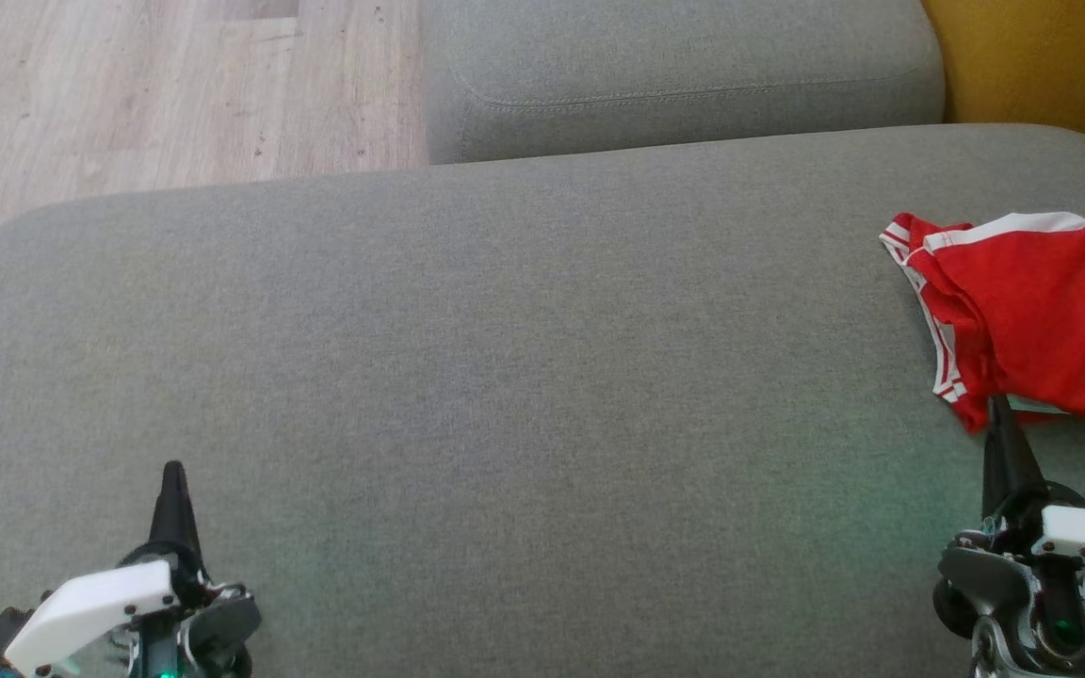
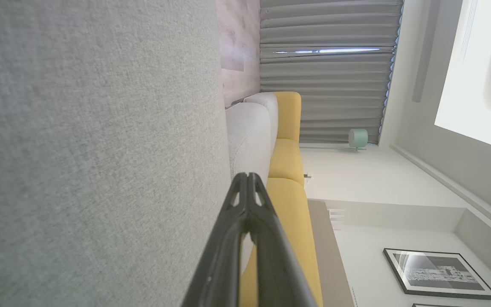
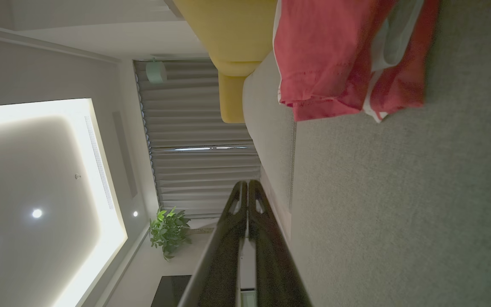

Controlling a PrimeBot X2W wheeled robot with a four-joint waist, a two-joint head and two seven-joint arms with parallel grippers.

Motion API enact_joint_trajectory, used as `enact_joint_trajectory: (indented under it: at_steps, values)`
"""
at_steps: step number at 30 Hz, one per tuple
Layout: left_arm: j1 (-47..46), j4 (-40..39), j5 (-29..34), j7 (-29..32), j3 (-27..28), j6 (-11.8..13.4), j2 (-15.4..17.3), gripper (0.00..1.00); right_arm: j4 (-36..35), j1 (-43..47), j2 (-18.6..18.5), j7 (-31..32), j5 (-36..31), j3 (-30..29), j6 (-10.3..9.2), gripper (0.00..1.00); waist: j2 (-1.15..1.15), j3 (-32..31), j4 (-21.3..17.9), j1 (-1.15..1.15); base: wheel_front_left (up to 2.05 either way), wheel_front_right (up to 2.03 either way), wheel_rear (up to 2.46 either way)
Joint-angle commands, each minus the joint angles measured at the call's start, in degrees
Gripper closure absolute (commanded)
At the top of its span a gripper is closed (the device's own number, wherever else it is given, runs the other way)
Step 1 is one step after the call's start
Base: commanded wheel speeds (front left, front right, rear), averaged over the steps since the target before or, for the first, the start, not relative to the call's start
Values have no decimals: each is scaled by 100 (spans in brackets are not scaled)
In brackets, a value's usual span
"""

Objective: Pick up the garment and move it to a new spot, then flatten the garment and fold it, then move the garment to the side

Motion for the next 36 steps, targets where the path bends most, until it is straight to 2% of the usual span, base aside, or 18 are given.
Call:
enact_joint_trajectory:
  at_steps: [1, 36]
  values:
    - [-285, -161, -13, 26, 191, -40, 86, 100, -173, -287, -91, 43, 47, 92, -4, 100, 0, 1, 0, 0, 0, 0, 0]
    - [-289, -158, 33, 70, 246, -40, 48, 100, -171, -291, -65, 73, 16, 56, -4, 100, 0, 0, 0, 0, 0, 0, 0]
